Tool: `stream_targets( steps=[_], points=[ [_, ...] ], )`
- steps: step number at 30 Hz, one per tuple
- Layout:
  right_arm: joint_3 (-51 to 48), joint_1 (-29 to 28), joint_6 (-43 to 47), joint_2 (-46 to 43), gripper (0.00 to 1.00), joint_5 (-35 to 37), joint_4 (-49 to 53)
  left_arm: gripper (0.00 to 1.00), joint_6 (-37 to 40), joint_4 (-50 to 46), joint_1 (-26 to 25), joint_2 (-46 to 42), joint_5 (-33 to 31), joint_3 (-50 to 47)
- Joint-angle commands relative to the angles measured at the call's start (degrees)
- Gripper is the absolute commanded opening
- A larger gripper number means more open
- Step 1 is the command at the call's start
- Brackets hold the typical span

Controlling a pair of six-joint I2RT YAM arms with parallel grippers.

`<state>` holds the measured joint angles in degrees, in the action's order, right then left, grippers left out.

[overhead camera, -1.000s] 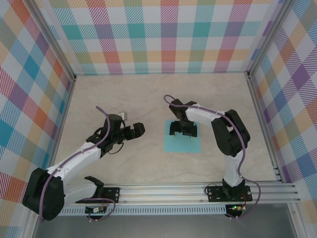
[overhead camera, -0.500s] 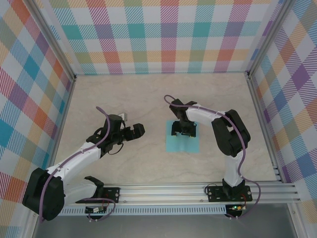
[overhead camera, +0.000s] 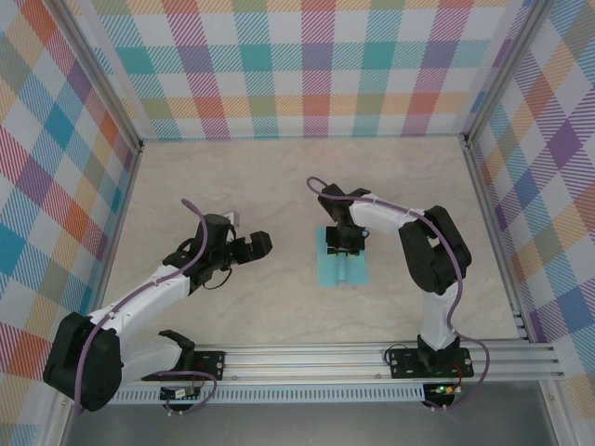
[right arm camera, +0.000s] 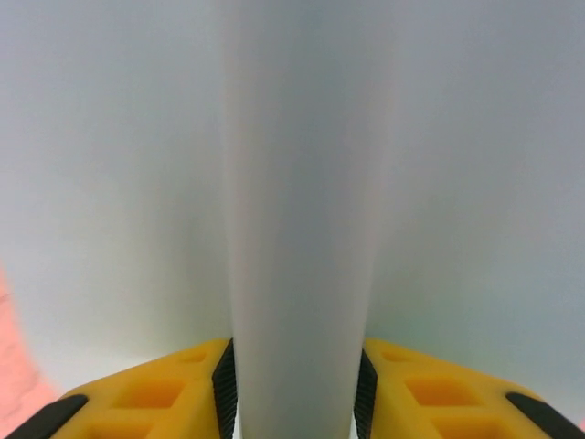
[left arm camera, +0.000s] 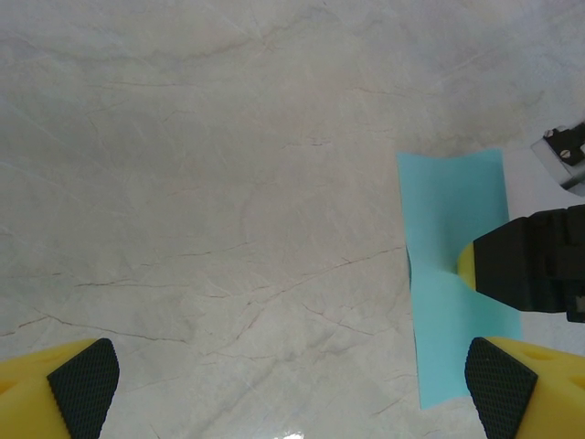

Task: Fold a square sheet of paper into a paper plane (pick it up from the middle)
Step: Fold the square sheet of paper in half at the center of the table.

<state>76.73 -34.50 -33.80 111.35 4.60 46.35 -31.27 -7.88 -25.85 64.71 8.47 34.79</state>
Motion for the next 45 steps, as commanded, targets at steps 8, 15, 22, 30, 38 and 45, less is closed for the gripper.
stream_targets(
  steps=[8,15,22,30,38,45],
  points=[
    [-3.31,0.18,-3.91,-12.44,0.33,-20.01,-11.5,1.0,0.32,-1.26,-0.26,-0.22,0.41,2.29],
    [-10.02,2.47,-12.8,-13.34,0.37,-31.71,-27.73,1.0,-0.27,-1.35,-0.25,-1.15,1.33,2.66],
    [-14.16,3.92,-15.38,-8.5,0.39,-31.8,-32.29,1.0,-0.63,-1.0,-0.35,-0.71,3.57,2.71],
    [-13.98,4.27,-11.18,-7.11,0.42,-24.87,-25.25,1.0,-0.72,0.2,-0.32,0.97,5.37,2.65],
    [-13.8,5.28,-8.58,-7.44,0.5,-21.13,-20.88,1.0,-0.52,1.0,-0.41,2.47,6.99,2.72],
    [-15.27,5.67,-9.68,-7.68,0.42,-26.72,-25.77,1.0,-0.37,1.21,-0.42,3.49,7.57,2.92]
  ],
)
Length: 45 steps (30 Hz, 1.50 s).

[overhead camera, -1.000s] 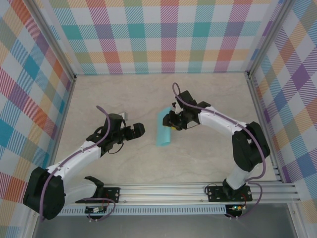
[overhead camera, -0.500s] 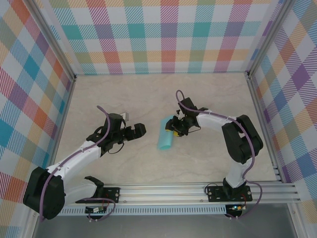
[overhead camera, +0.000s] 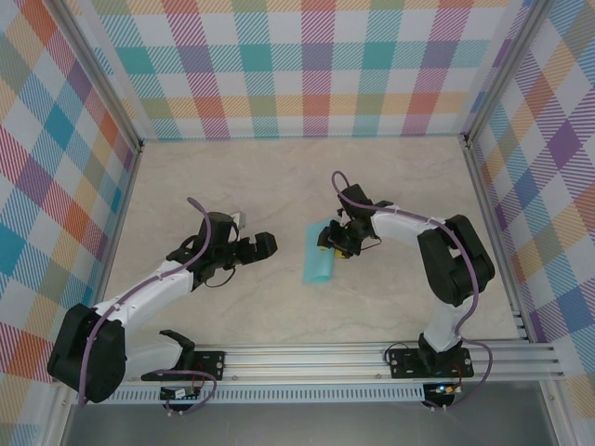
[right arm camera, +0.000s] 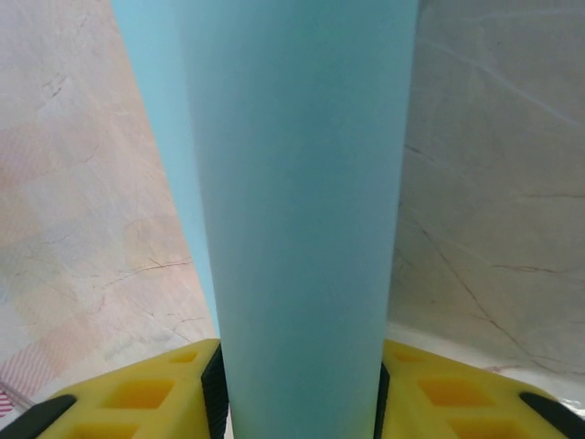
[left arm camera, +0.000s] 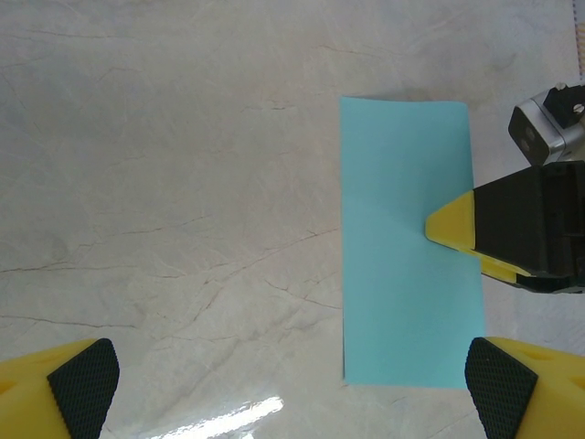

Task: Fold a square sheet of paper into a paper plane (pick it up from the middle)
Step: Fold the square sheet of paper in half at the center of the table.

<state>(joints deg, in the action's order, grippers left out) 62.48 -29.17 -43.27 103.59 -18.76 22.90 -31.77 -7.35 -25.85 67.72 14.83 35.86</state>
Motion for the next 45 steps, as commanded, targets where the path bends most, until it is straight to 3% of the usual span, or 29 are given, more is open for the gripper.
stream_targets(
  steps=[1,11,16,21,29,35,45],
  points=[
    [-1.29,0.34,-1.13,0.08,0.42,-5.02,-4.14,1.0,0.12,0.62,-0.43,0.44,0.91,1.91],
    [2.9,0.31,-7.54,5.17,0.42,-8.51,-12.12,1.0,0.5,-1.2,-0.41,-0.4,-1.21,2.46],
    [3.61,0.29,-6.64,7.23,0.45,-6.24,-10.33,1.0,0.7,-0.87,-0.43,0.02,-1.03,2.46],
    [4.48,0.25,-4.33,7.03,0.55,-2.7,-5.32,1.0,0.87,0.14,-0.43,0.76,0.3,2.33],
    [5.37,0.25,-1.62,4.58,0.64,2.62,1.34,1.0,1.3,-0.12,-0.46,1.37,0.73,2.74],
    [6.18,0.08,-0.36,2.77,0.65,5.64,4.86,1.0,1.42,-0.18,-0.43,1.58,0.94,2.97],
    [8.1,-0.71,0.81,3.02,0.58,9.72,9.44,1.0,1.19,0.23,-0.46,2.28,1.9,3.42]
  ],
)
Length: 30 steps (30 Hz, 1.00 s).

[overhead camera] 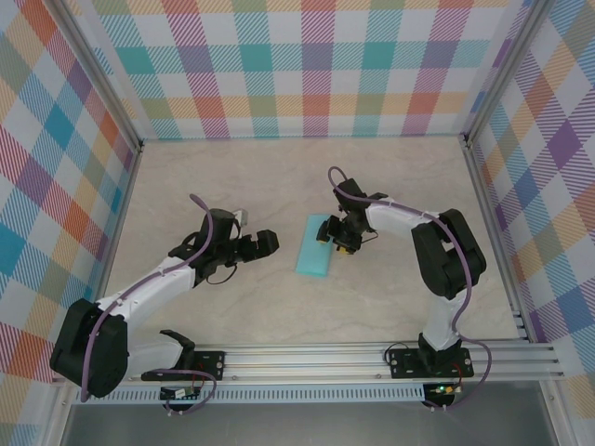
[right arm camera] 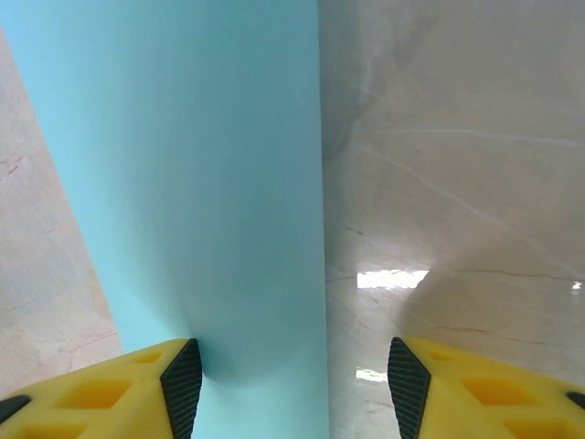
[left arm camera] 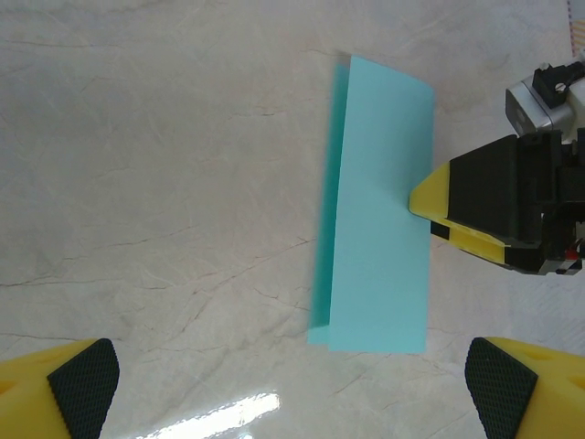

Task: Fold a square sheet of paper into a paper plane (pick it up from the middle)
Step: Fold the square sheet of paper in half at the center of the table.

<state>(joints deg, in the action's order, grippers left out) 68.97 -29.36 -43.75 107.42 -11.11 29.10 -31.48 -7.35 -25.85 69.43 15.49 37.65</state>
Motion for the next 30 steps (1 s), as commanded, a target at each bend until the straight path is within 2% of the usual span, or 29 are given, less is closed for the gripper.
stream_targets(
  steps=[1,7,18,30],
  points=[
    [1.69,-0.52,1.34,-0.65,0.58,2.11,3.29,1.0,0.91,0.32,-0.52,0.77,1.43,1.77],
    [4.24,-0.78,2.16,0.68,0.54,6.1,8.87,0.99,0.94,0.47,-0.61,1.6,1.99,2.21],
    [5.74,-1.37,3.96,3.56,0.57,4.17,8.78,0.99,0.95,0.81,-0.7,2.57,2.11,2.34],
    [4.09,-1.35,-0.15,2.37,0.59,2.24,3.82,1.0,1.24,0.93,-0.7,3.03,1.92,2.2]
  ],
)
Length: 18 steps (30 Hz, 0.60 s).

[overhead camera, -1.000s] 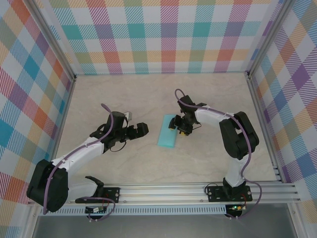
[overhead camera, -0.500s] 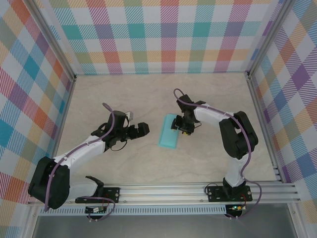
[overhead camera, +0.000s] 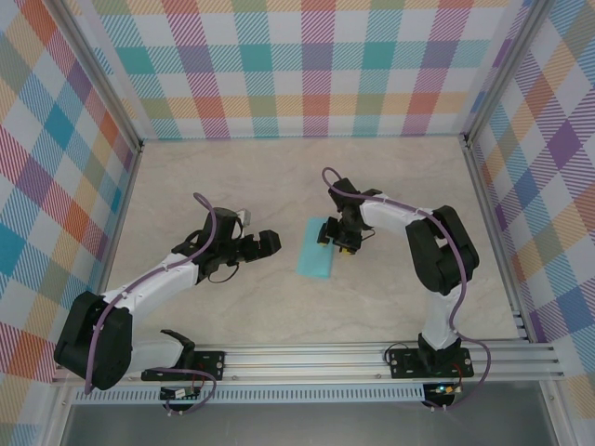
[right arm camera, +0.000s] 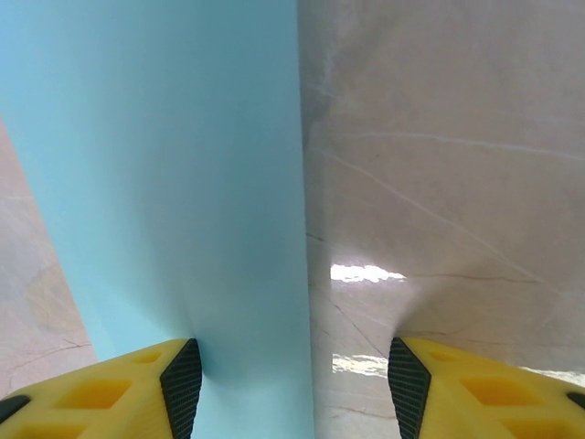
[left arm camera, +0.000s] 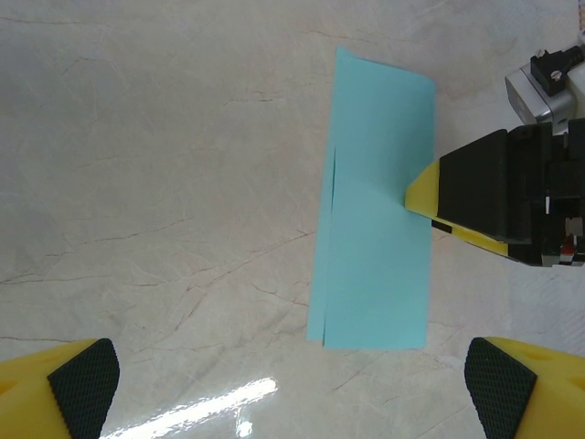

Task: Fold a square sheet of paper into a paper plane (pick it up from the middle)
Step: Fold the square sheet of paper in half at the center of the table.

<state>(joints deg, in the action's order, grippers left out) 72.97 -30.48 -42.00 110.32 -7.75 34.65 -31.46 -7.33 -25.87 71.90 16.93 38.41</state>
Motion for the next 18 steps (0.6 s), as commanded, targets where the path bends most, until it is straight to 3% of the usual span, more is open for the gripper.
stream_targets(
  steps=[1,18],
  points=[
    [0.01,-0.2,-2.18,-0.61,0.59,-0.98,-1.93,0.99,1.16,0.9,-0.68,0.61,0.47,1.47],
    [1.54,-0.19,-0.92,3.05,0.59,0.94,1.01,0.99,1.93,2.38,-0.66,1.56,0.62,0.79]
  ],
)
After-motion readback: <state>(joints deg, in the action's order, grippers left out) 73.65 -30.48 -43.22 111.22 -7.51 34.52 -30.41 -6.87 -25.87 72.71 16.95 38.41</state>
